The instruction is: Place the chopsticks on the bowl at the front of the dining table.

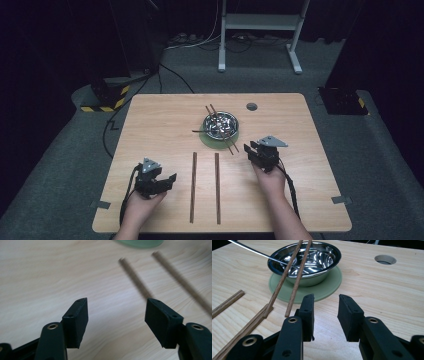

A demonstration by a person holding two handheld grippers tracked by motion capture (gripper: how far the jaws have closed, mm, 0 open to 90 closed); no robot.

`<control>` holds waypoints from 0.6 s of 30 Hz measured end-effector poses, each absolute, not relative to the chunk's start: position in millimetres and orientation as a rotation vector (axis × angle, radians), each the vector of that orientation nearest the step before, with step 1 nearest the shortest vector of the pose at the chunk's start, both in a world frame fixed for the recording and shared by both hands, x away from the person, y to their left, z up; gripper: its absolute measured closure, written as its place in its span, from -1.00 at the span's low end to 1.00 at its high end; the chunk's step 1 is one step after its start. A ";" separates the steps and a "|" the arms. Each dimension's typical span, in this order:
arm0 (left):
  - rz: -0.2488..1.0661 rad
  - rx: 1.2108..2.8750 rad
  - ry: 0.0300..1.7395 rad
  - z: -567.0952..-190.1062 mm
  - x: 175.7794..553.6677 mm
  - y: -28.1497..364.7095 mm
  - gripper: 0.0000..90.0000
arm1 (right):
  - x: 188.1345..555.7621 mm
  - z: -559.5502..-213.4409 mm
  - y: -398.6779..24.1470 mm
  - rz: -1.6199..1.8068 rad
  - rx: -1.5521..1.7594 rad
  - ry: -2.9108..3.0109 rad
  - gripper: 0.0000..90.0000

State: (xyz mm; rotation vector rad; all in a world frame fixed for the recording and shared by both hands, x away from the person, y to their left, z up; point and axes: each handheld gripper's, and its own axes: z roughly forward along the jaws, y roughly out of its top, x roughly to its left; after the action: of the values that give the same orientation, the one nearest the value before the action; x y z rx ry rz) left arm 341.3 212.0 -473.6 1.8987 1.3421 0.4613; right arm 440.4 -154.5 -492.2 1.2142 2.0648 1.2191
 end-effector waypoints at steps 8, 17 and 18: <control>0.410 1.895 1.297 -467.4 367.6 194.7 -0.34 | 435.5 -493.7 -155.3 1.229 1.215 2.070 0.40; 0.487 1.874 1.308 -473.6 388.8 187.1 -0.05 | 432.8 -494.3 -154.7 1.211 1.211 2.042 0.34; 0.487 1.874 1.308 -473.6 388.8 187.1 0.04 | 432.8 -494.5 -154.4 1.211 1.207 2.044 0.33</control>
State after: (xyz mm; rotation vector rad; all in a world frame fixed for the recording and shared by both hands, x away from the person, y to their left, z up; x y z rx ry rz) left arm 388.8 187.1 -473.6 1.8735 1.3075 0.4867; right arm 432.8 -154.4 -494.5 1.2074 2.0441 1.2115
